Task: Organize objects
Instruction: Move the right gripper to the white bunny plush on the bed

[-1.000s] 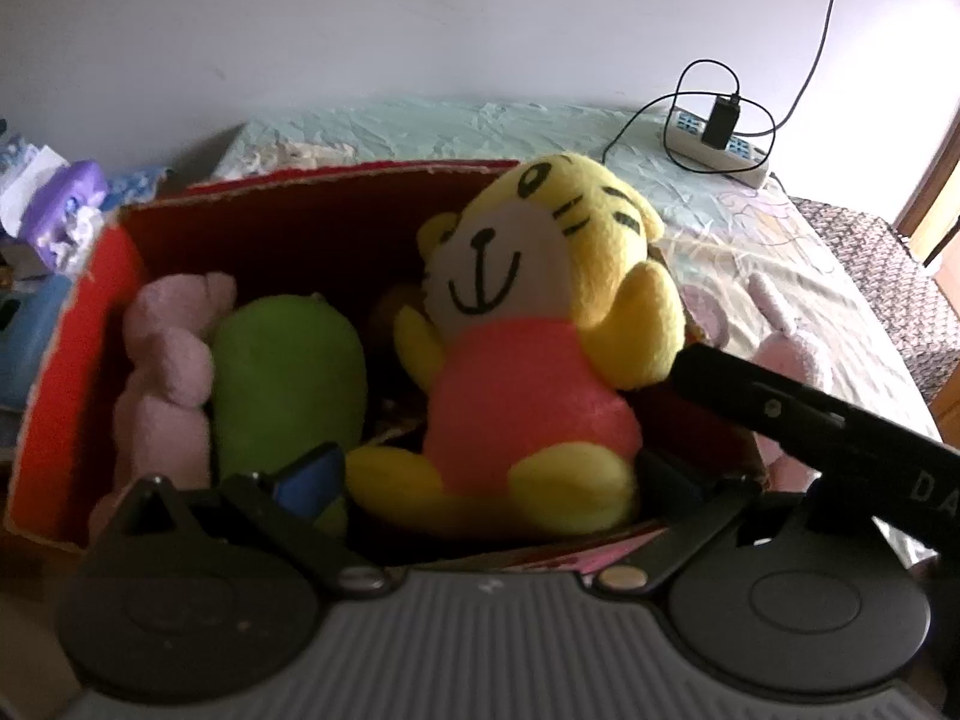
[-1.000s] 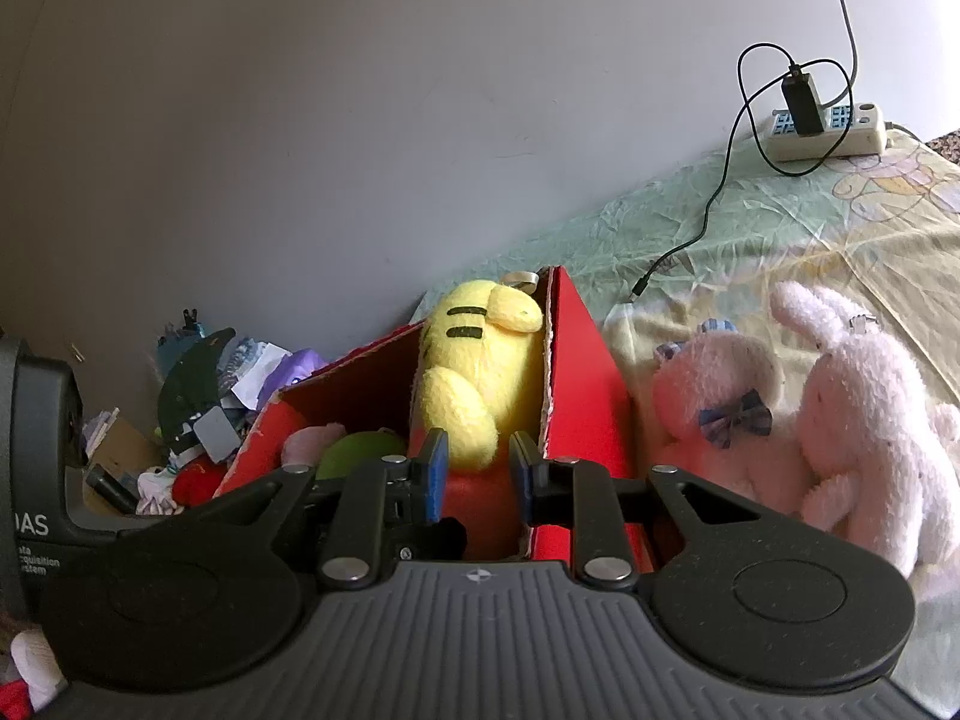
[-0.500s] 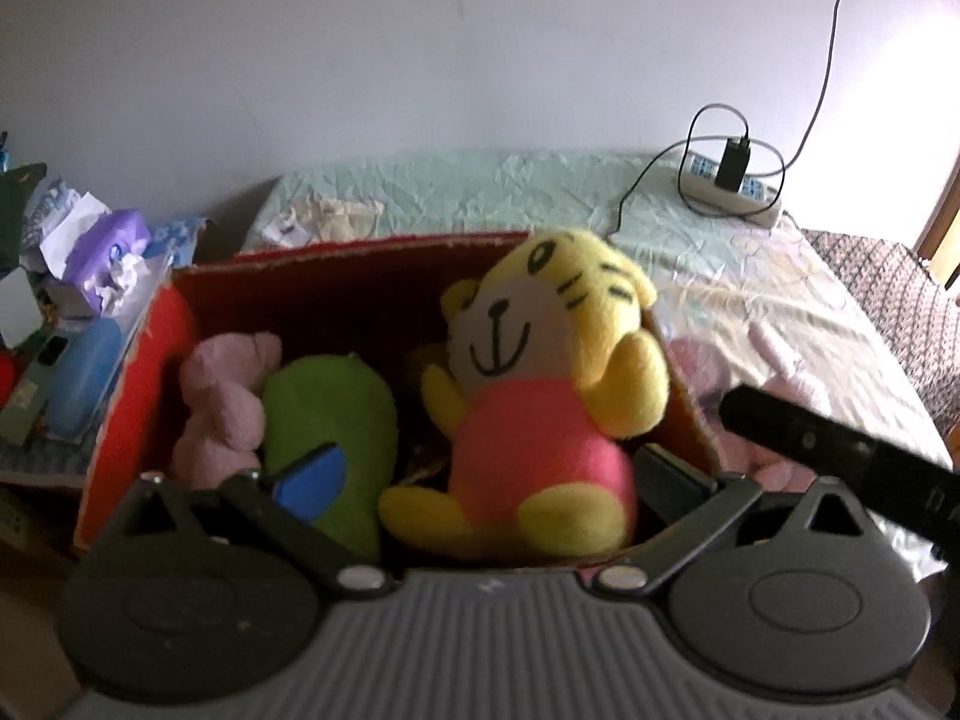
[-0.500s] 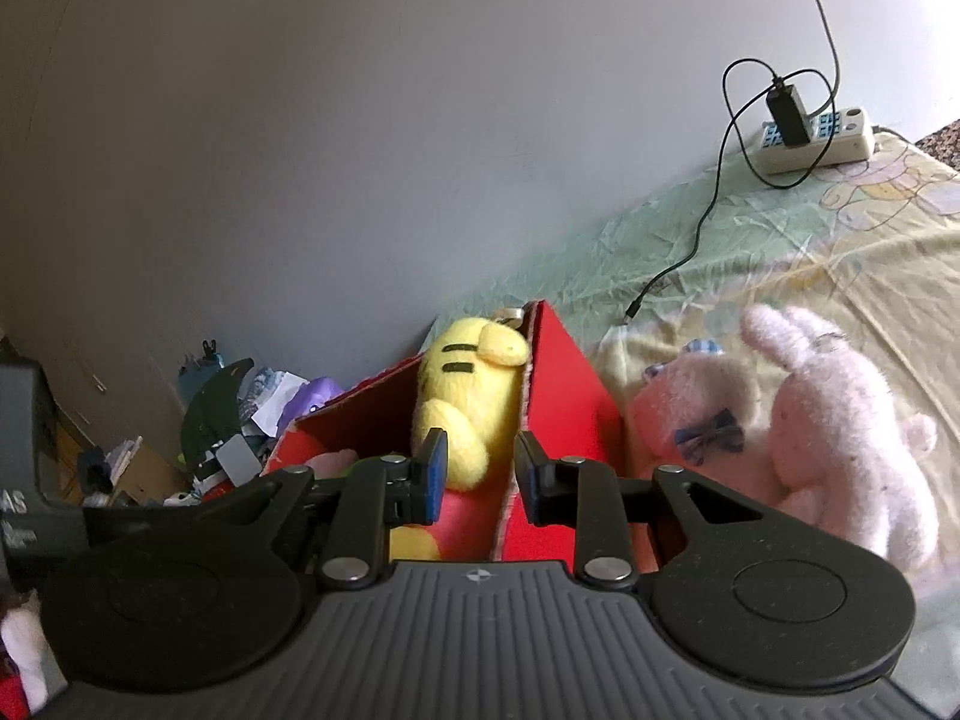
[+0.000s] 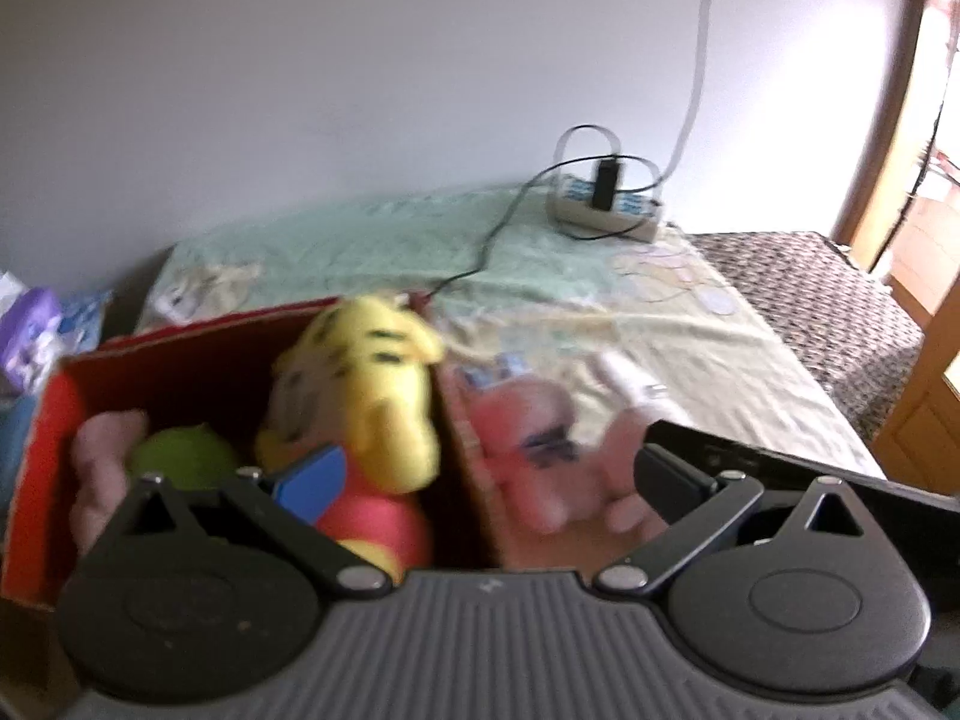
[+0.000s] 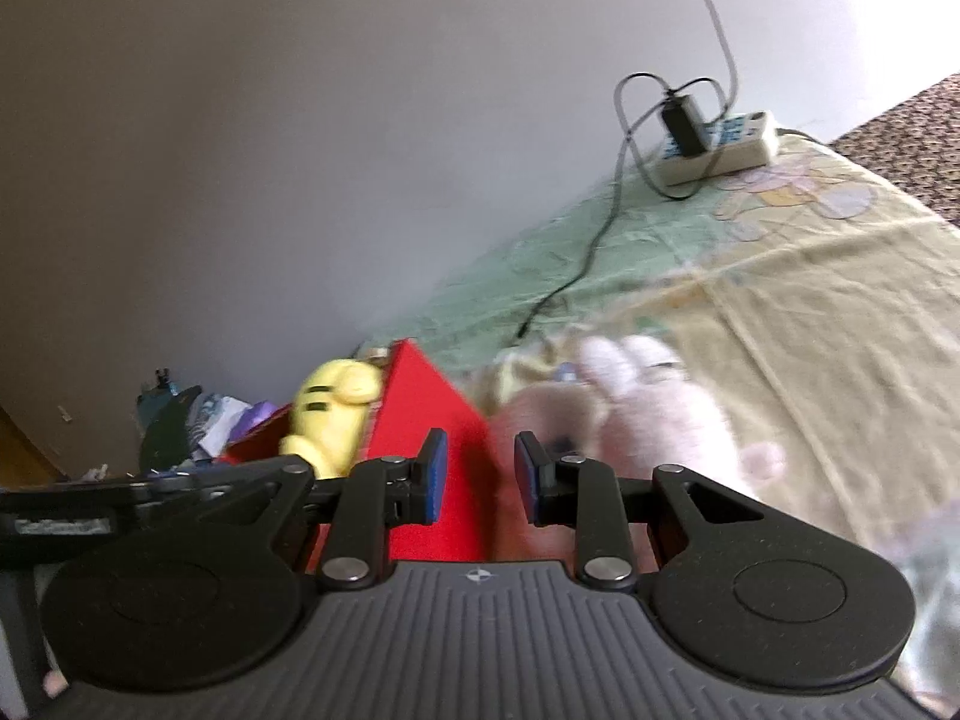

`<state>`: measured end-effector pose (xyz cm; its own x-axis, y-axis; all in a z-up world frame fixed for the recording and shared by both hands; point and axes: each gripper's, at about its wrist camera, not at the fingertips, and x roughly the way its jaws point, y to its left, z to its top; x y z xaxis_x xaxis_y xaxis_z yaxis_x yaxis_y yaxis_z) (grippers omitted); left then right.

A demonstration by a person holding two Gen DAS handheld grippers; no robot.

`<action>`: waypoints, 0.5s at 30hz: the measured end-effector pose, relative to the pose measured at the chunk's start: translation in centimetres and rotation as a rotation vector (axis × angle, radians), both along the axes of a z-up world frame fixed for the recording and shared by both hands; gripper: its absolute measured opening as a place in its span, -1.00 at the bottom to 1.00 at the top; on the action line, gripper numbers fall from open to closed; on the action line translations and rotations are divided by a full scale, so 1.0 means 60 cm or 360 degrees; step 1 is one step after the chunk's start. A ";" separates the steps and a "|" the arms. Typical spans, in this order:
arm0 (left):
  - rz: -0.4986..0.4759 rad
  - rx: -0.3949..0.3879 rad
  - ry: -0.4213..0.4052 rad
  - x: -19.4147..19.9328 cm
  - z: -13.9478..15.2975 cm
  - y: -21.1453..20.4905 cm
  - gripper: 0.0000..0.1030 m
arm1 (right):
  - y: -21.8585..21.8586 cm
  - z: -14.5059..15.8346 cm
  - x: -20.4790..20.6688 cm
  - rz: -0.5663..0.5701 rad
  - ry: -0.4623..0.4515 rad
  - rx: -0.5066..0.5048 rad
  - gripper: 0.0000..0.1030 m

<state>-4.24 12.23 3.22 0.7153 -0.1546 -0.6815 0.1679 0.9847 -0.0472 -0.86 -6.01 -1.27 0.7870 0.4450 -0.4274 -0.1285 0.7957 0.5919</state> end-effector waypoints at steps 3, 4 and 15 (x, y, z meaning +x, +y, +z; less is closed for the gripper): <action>-0.0067 0.0012 -0.0029 0.000 0.004 -0.031 0.98 | -0.026 -0.008 0.003 -0.0023 0.0017 -0.0020 -0.46; -0.0090 0.0011 -0.0029 0.001 0.004 -0.040 0.98 | -0.035 -0.010 0.005 -0.0032 0.0023 -0.0038 -0.46; -0.0250 -0.0039 0.0084 0.008 -0.038 -0.107 0.98 | -0.078 -0.037 0.045 0.0057 0.0100 -0.0156 -0.41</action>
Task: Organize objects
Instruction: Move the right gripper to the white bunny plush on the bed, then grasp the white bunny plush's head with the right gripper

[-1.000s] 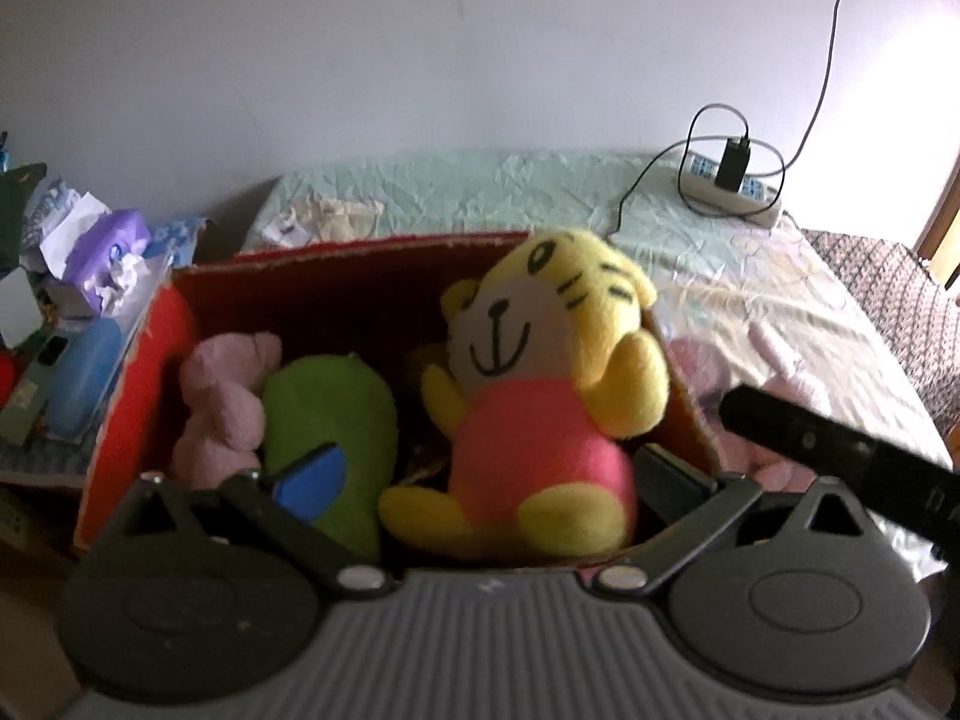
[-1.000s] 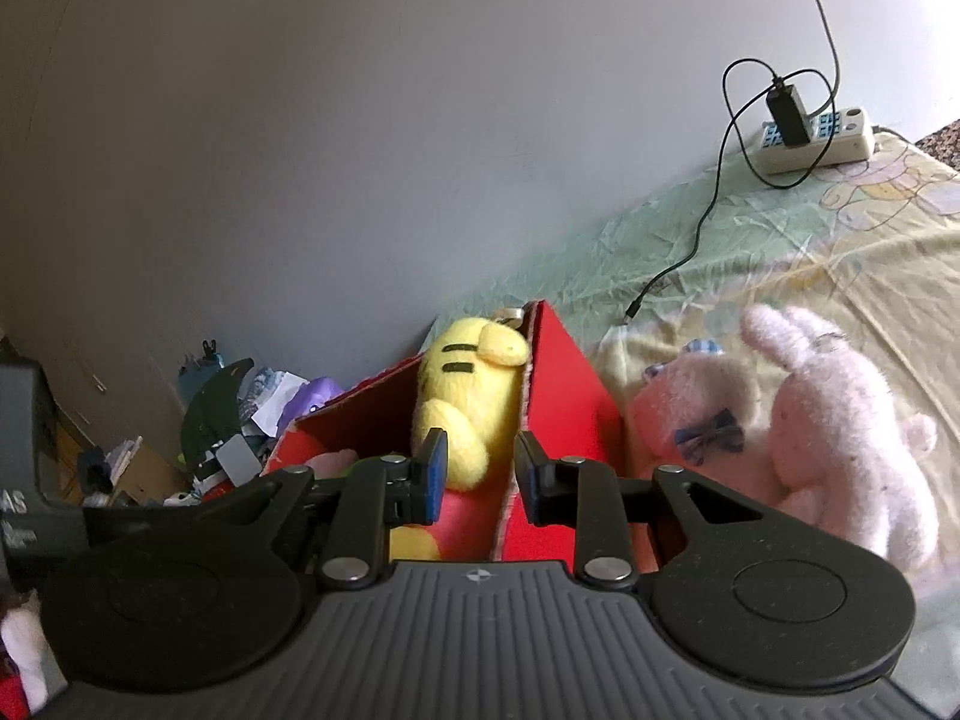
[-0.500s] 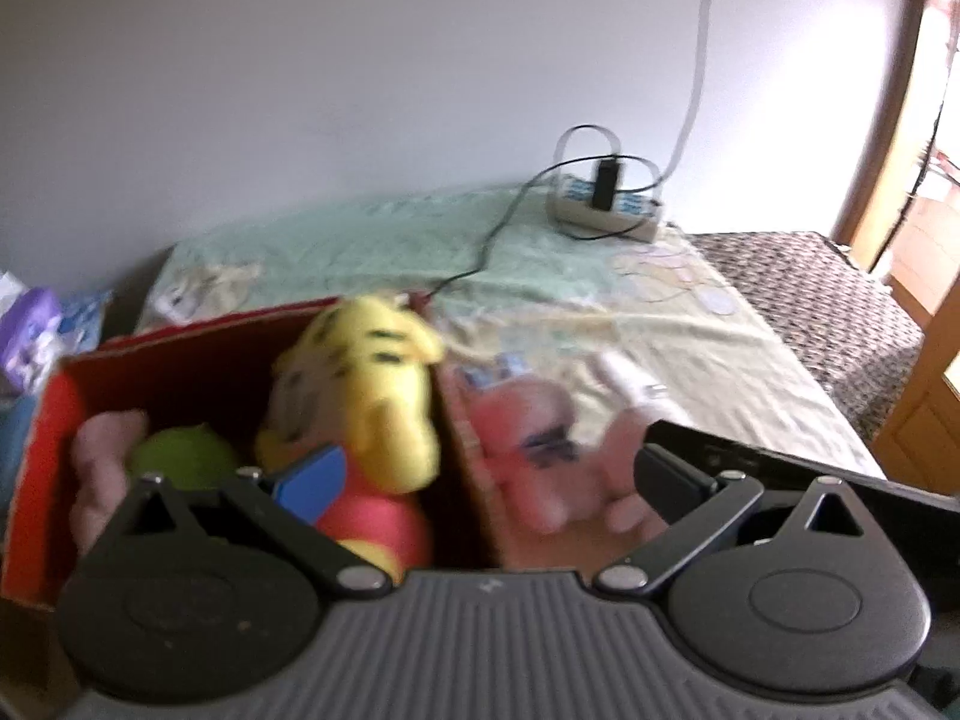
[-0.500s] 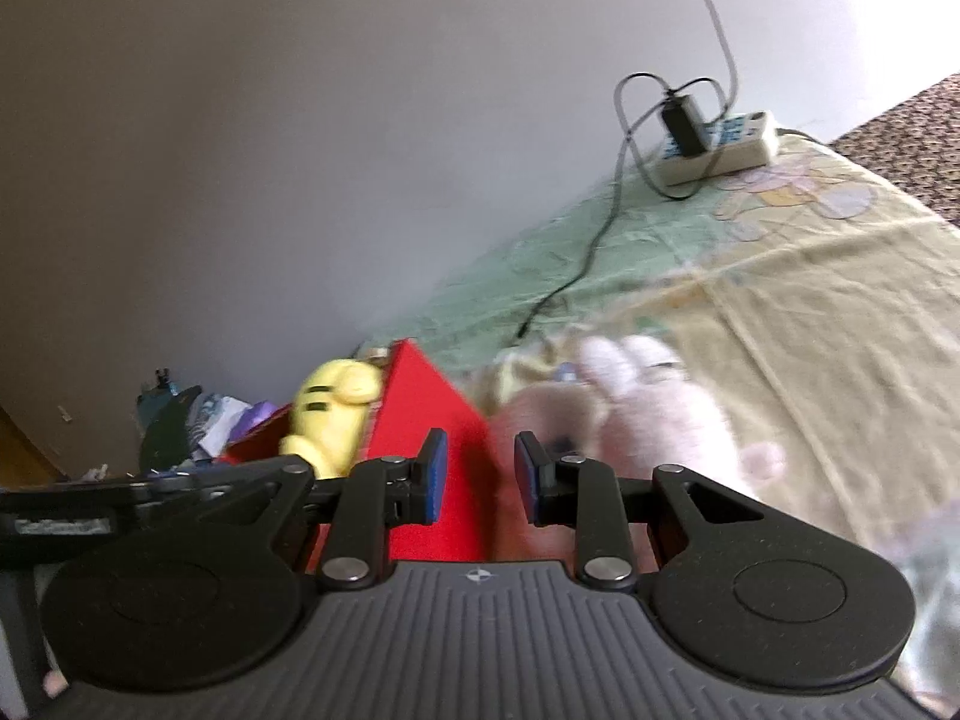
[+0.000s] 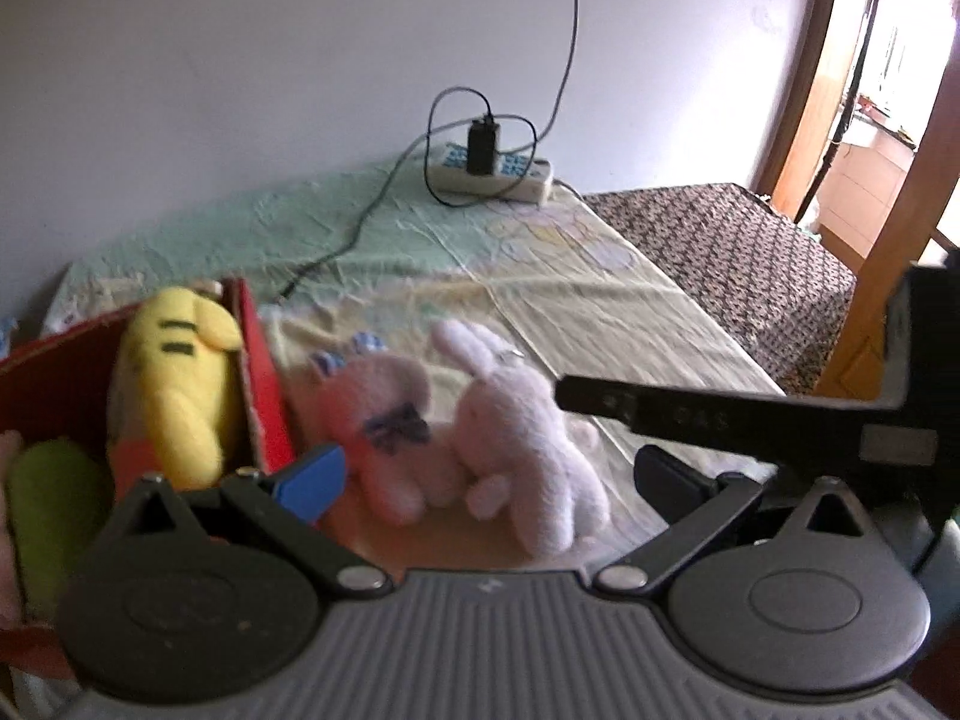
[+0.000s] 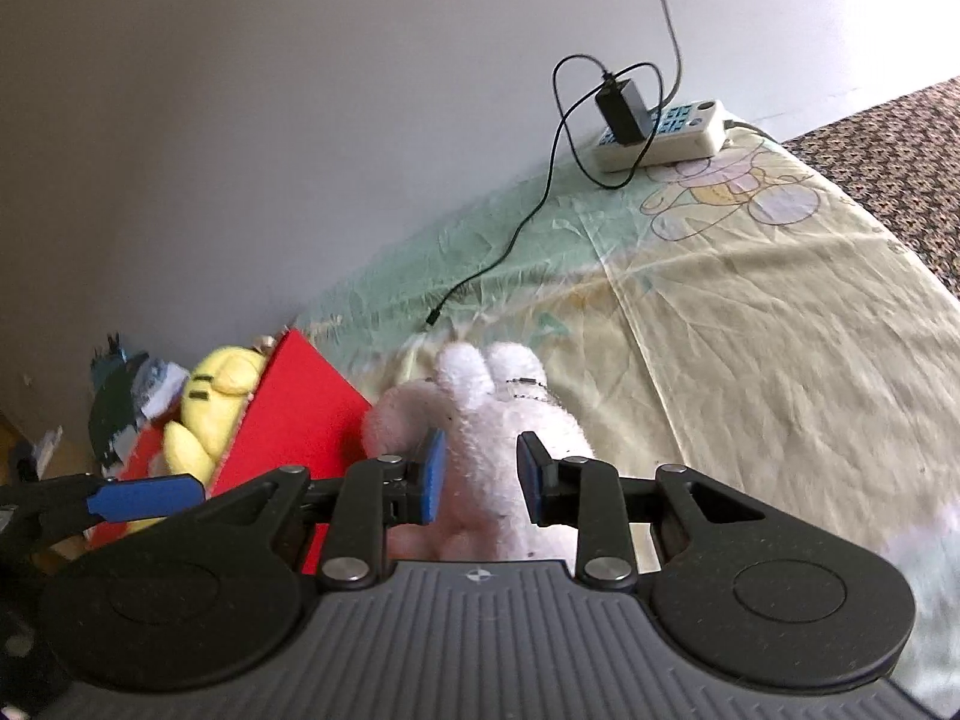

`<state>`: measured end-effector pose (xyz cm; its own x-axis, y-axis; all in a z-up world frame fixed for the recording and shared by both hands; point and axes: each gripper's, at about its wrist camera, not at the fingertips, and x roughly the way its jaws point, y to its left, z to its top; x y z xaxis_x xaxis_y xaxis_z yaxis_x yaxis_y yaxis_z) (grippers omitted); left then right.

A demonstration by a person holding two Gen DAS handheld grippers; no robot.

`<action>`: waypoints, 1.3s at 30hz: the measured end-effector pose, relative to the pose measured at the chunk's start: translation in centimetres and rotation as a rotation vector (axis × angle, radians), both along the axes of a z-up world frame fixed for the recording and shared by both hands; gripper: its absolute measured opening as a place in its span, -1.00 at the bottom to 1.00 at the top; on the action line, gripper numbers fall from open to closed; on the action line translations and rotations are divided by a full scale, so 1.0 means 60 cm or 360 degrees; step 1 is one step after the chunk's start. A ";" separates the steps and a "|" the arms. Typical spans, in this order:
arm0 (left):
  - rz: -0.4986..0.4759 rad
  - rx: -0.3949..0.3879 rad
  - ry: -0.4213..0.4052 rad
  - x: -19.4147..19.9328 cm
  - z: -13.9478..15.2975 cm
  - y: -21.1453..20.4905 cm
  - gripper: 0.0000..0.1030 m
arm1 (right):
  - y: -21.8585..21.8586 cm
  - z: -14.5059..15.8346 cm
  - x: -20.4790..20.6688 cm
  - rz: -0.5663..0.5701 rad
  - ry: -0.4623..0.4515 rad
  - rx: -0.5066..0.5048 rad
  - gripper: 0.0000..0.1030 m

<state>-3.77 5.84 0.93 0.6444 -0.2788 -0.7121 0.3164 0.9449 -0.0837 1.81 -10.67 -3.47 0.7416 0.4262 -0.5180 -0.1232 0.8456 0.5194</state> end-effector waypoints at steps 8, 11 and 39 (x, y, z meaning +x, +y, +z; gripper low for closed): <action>0.0111 0.0001 0.0037 -0.004 -0.006 0.006 0.98 | 0.028 -0.027 0.035 0.0152 0.0045 -0.0167 -0.23; 0.0159 -0.0005 0.0054 -0.006 -0.007 0.007 0.98 | 0.045 -0.033 0.036 0.0195 -0.0004 -0.0287 -0.23; 0.0011 -0.0133 0.0293 0.099 -0.087 -0.085 0.96 | -0.147 -0.085 0.042 -0.0194 0.0189 -0.0099 -0.28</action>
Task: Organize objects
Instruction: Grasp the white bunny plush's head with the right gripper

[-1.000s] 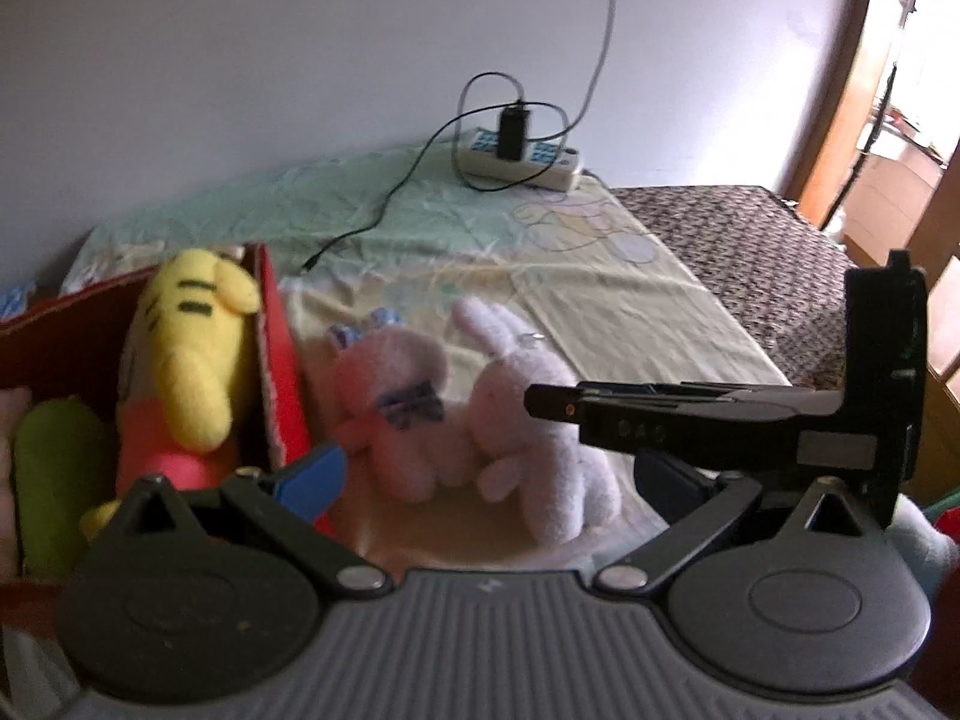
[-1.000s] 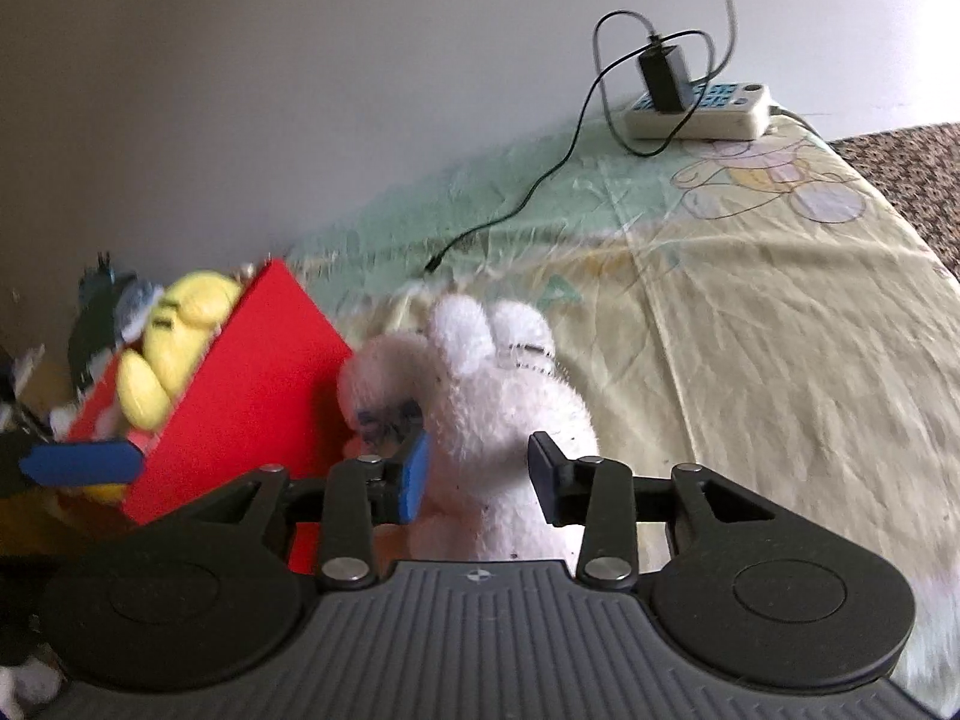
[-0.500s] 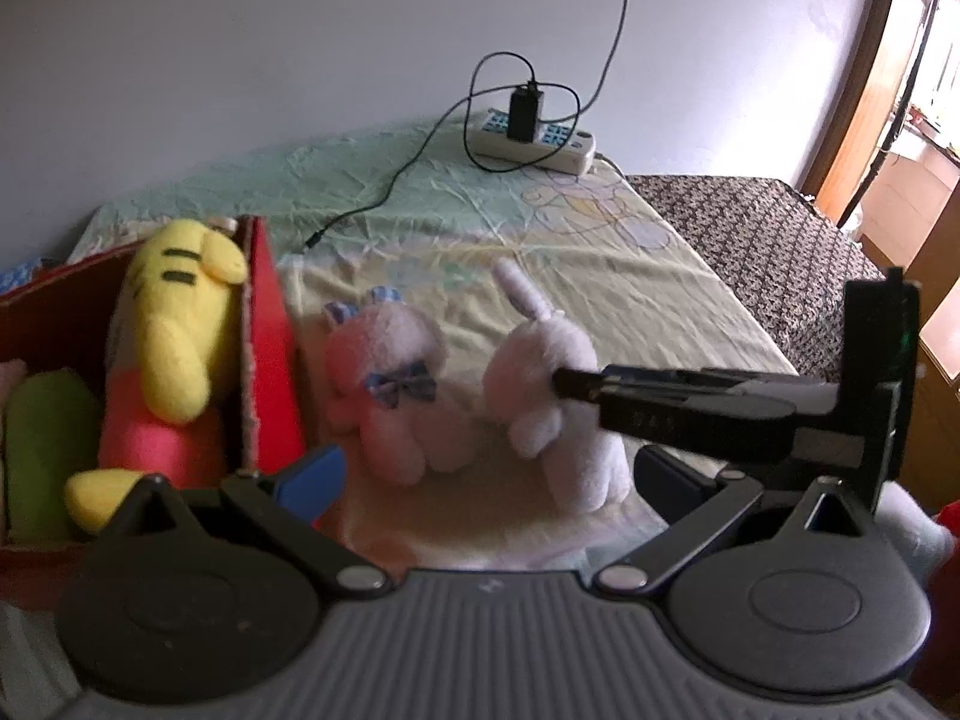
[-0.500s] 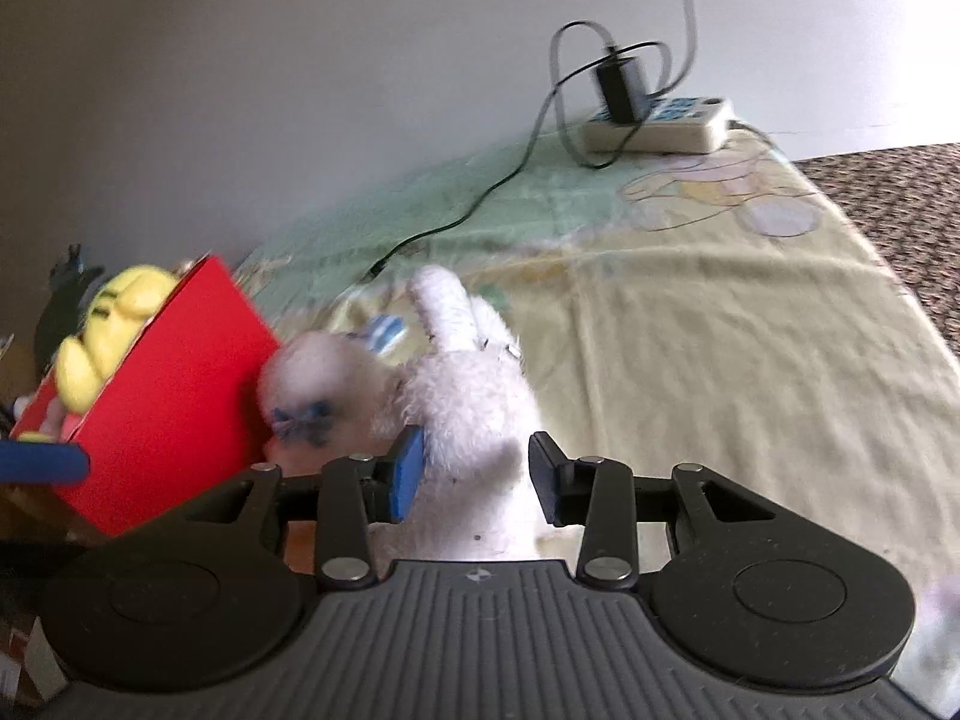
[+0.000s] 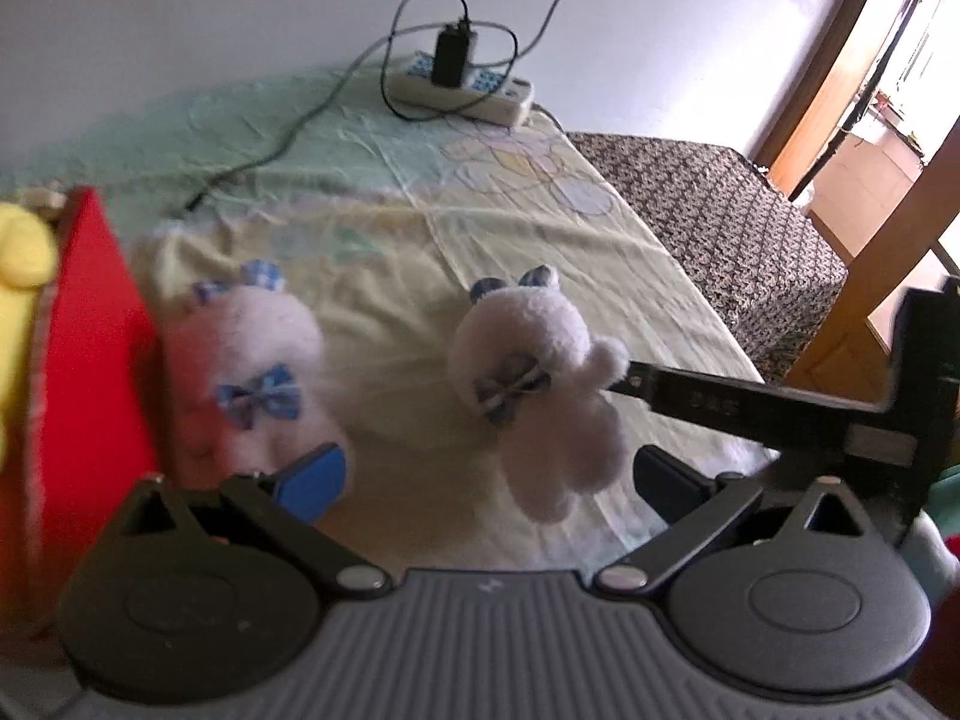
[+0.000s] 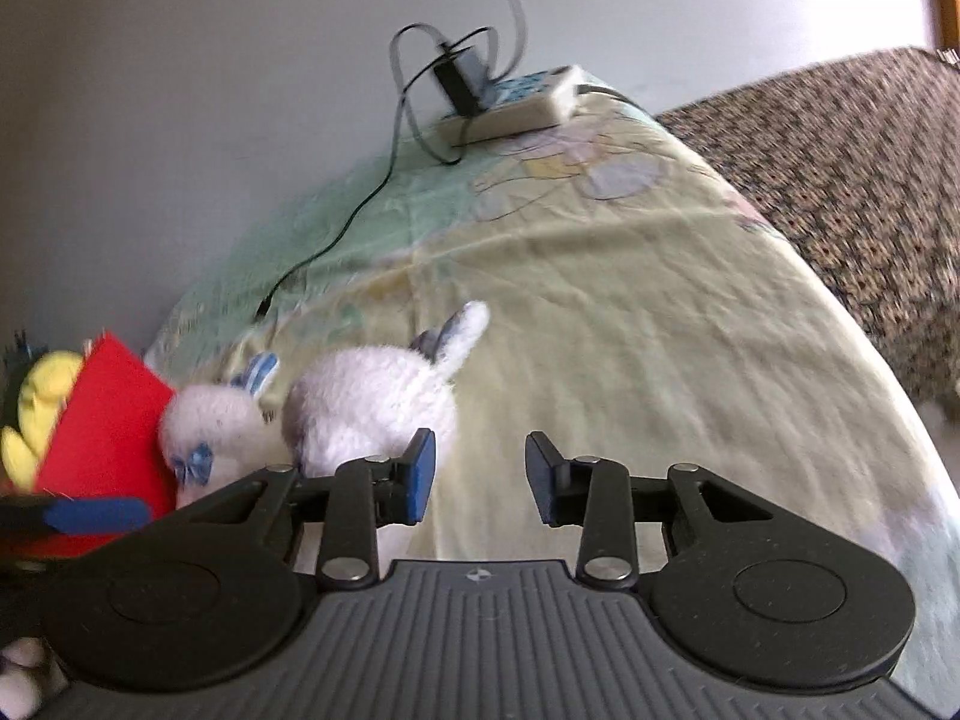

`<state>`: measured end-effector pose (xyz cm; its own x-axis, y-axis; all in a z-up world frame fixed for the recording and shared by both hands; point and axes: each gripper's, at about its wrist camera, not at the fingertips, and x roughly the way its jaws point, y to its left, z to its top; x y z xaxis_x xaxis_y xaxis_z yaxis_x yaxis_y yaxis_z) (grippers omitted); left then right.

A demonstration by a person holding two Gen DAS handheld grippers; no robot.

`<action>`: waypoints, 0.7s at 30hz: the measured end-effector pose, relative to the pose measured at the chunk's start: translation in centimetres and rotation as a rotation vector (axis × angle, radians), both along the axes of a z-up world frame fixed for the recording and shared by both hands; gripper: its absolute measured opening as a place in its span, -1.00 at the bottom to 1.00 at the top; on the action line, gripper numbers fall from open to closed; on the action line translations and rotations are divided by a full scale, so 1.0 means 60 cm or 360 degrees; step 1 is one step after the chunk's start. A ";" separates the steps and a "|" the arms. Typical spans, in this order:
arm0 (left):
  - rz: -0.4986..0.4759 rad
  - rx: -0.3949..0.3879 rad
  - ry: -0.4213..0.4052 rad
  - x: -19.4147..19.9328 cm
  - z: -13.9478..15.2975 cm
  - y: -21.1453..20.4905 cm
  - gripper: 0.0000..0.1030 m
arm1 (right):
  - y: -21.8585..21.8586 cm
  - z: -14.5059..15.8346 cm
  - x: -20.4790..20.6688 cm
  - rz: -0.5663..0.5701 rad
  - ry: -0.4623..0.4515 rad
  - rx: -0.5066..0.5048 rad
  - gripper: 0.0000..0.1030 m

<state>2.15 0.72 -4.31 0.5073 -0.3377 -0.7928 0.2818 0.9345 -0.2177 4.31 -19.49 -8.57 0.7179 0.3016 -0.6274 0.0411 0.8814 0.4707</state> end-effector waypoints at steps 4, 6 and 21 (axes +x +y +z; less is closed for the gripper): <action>-0.0025 -0.0007 0.0065 0.028 -0.026 -0.024 0.95 | -0.047 0.000 -0.004 -0.0099 0.0001 0.0253 -0.28; -0.0048 0.0010 0.0085 0.040 -0.038 -0.040 0.93 | -0.058 -0.003 0.000 -0.0079 0.0010 0.0393 -0.28; -0.0146 -0.0013 0.0219 0.095 -0.085 -0.080 0.86 | -0.031 -0.046 0.057 0.0117 0.0175 0.0685 0.12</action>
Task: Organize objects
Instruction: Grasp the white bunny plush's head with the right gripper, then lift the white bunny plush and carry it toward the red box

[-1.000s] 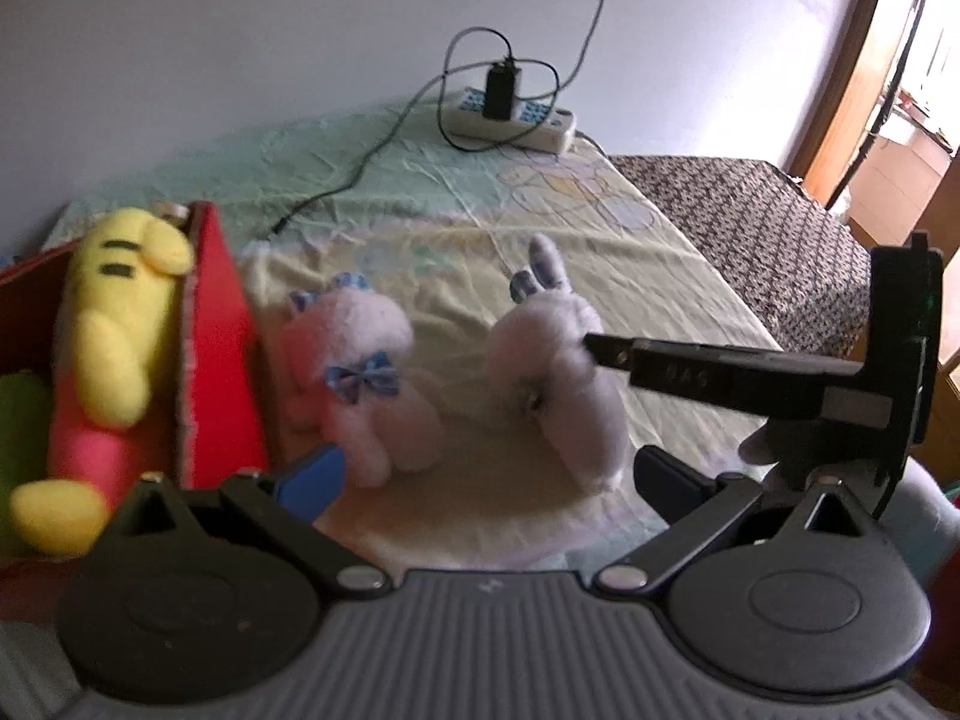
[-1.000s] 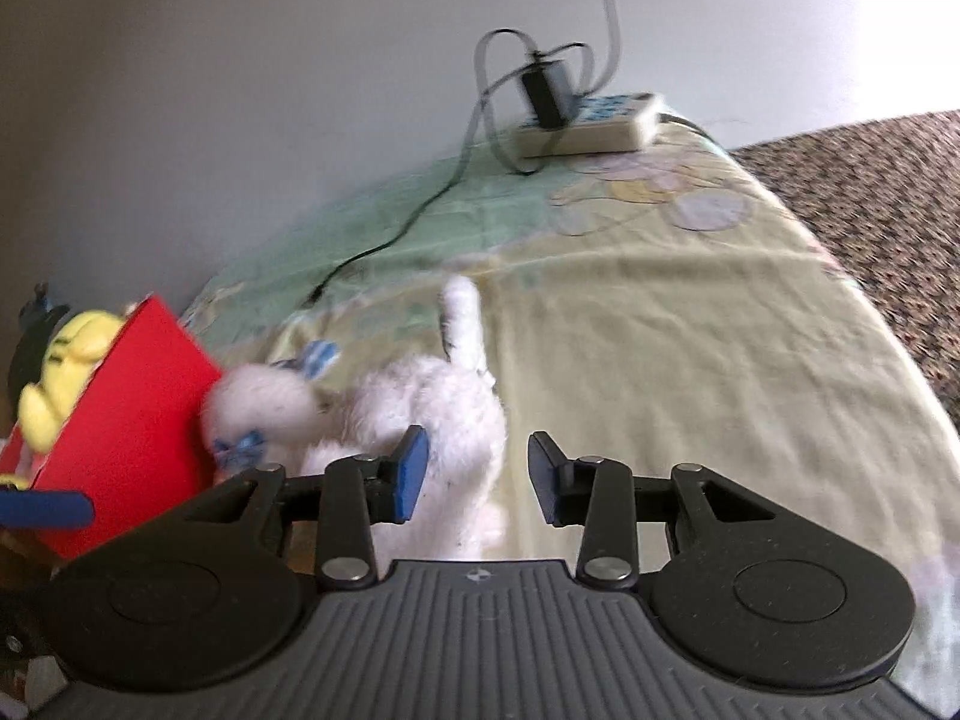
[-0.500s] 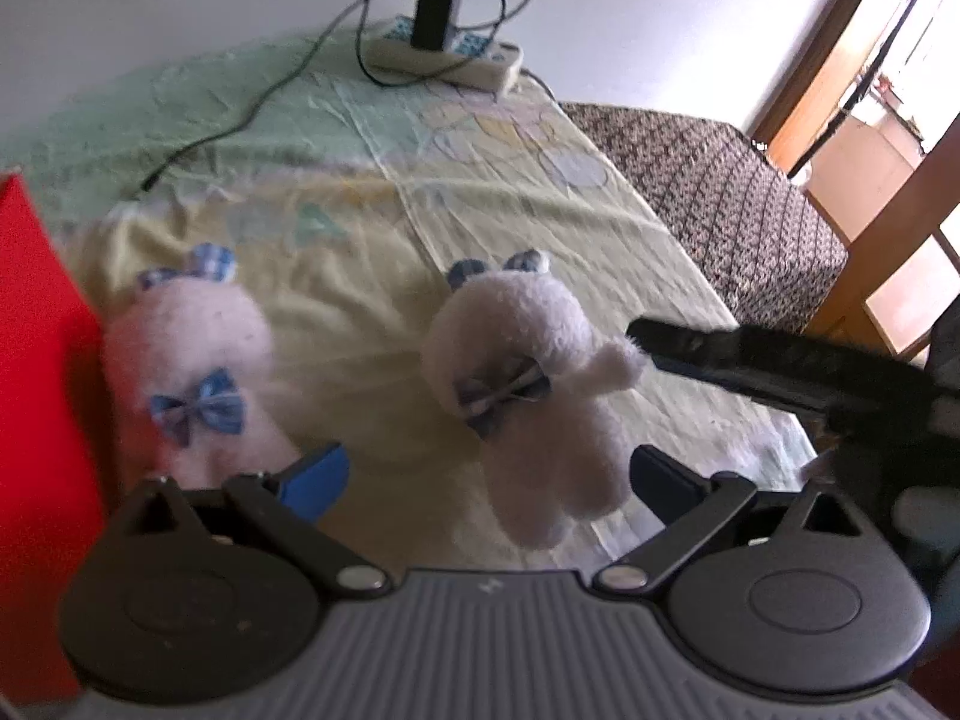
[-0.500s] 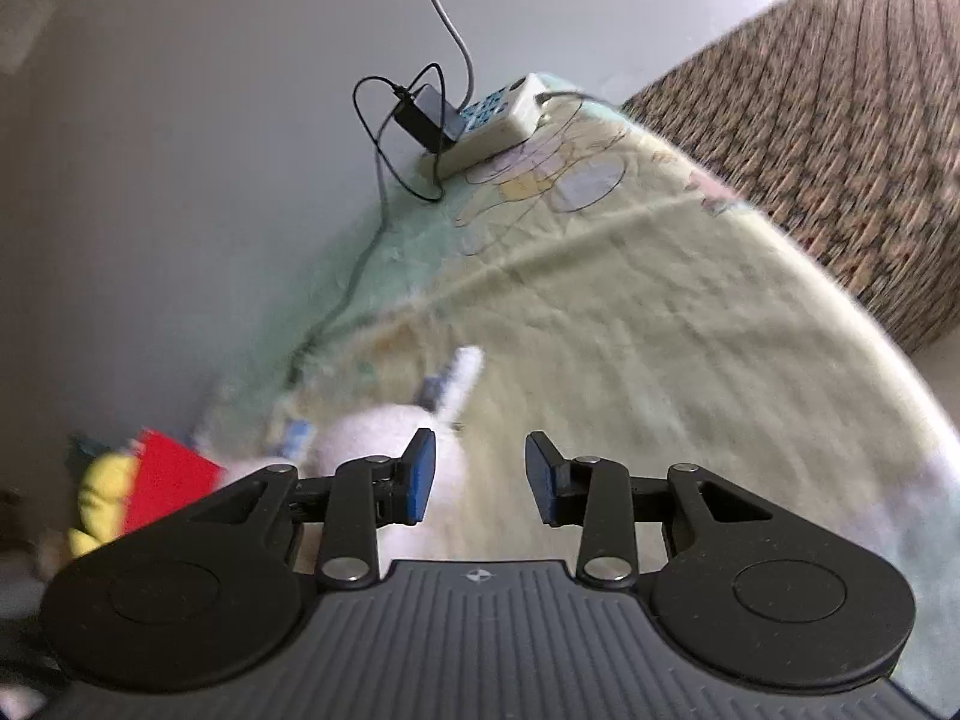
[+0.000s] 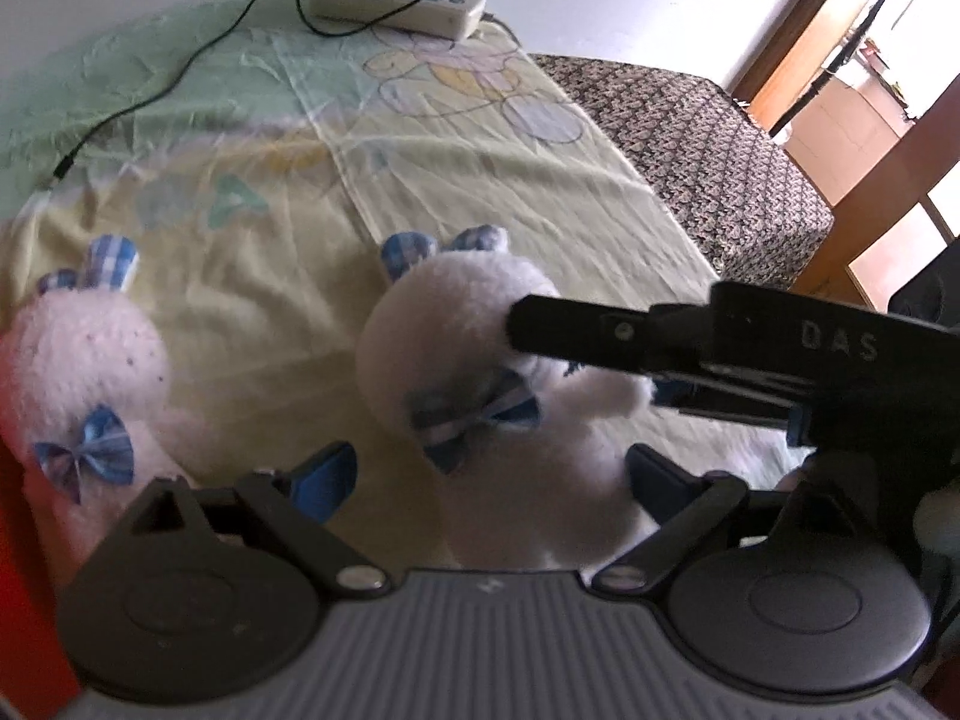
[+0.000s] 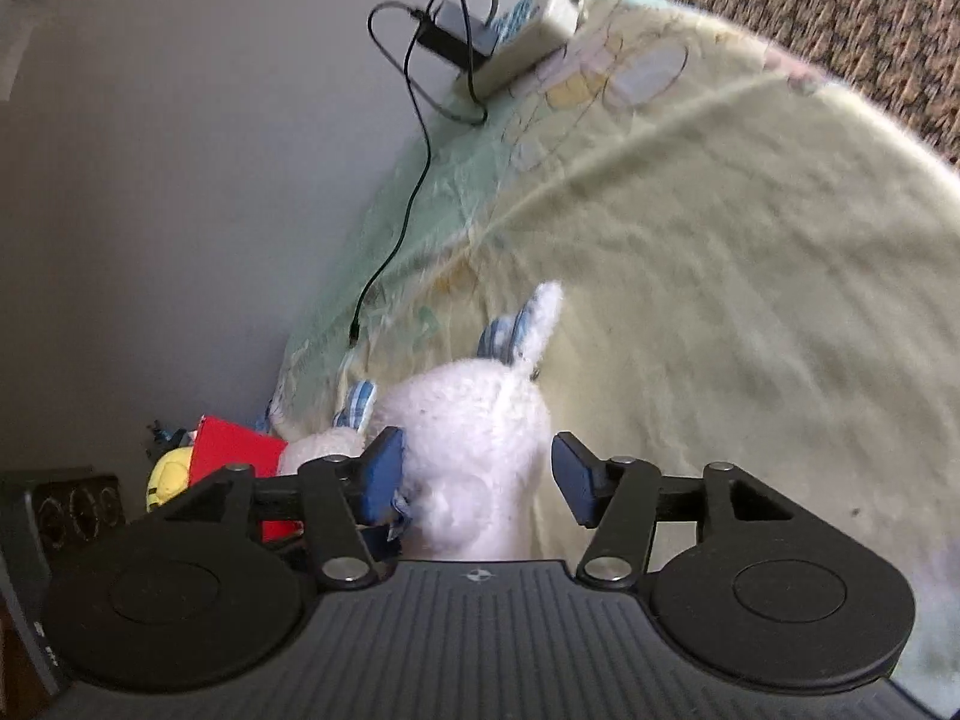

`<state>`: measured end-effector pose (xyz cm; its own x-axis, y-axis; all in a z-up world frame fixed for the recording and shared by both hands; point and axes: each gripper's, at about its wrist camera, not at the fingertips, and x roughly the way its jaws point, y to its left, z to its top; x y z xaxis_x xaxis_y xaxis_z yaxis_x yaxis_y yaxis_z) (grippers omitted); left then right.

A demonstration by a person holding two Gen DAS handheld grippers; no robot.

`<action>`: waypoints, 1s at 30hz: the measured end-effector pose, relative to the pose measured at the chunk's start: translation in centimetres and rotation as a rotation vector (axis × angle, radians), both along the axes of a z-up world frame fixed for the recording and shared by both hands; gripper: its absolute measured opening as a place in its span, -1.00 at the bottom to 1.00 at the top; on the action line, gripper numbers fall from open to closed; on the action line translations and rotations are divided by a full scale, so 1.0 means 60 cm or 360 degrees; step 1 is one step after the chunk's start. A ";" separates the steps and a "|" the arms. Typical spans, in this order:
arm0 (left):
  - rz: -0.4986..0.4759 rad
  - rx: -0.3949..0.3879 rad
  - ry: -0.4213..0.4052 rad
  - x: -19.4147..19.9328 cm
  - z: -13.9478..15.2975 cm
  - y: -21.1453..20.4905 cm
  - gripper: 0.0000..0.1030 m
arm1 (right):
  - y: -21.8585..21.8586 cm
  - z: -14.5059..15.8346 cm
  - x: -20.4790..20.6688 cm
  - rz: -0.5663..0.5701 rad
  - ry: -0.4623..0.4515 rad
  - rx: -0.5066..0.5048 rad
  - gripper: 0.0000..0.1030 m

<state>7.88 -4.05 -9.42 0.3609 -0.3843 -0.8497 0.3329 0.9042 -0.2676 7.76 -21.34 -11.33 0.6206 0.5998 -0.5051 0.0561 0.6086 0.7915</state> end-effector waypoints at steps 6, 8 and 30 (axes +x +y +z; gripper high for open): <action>0.0016 0.0007 0.0066 0.016 -0.019 0.002 0.66 | 0.025 0.008 0.006 0.0089 -0.0063 -0.0036 0.00; 0.0000 0.0016 0.0052 0.015 -0.018 -0.001 0.54 | 0.023 0.008 0.007 0.0095 -0.0059 -0.0023 -0.04; -0.0020 0.0049 -0.0076 -0.067 0.033 0.009 0.36 | 0.057 0.070 -0.076 0.0209 -0.0195 -0.0110 -0.09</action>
<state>3.87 -3.52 -7.46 0.3968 -0.3632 -0.8430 0.3562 0.9073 -0.2233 3.19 -17.91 -7.13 0.5986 0.6461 -0.4736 -0.1217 0.6576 0.7434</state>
